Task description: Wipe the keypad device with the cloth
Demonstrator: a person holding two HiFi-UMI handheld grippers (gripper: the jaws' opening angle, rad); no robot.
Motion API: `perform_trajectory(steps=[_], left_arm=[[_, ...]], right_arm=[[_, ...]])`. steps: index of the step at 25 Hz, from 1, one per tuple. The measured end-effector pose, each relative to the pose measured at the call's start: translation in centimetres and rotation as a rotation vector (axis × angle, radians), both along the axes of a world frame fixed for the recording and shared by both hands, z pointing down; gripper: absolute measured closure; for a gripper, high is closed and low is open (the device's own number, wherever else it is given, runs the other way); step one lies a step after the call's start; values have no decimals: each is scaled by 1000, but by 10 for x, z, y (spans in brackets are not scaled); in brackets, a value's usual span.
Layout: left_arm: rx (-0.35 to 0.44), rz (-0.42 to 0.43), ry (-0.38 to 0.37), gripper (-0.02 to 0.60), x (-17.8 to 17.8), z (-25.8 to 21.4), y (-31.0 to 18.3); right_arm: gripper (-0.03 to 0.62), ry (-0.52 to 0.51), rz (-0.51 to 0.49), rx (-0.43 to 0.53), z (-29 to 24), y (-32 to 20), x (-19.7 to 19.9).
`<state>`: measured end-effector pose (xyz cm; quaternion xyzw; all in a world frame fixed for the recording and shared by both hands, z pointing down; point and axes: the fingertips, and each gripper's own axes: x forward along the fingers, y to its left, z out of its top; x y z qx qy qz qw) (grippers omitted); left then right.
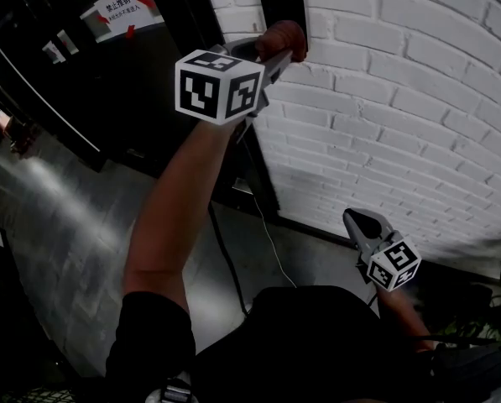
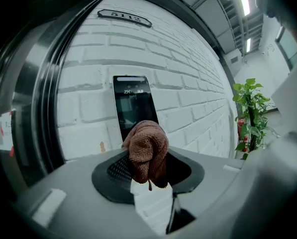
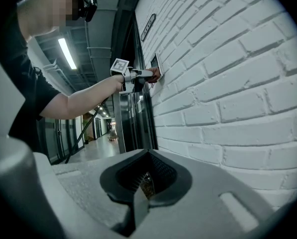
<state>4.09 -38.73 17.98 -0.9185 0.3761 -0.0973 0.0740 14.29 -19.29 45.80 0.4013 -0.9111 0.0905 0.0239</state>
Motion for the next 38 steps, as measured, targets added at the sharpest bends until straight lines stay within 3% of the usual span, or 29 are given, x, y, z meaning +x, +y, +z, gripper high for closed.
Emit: perform_trajectory(steps=[24, 32, 38], left_arm=[[-123, 19, -108, 416, -4, 56, -1], [-196, 13, -143, 416, -9, 92, -2], [-191, 36, -149, 416, -11, 84, 10]], right_arm=[[603, 5, -1, -4, 1, -1, -4], [603, 0, 16, -7, 3, -1, 0], [603, -7, 9, 0, 2, -3, -3]])
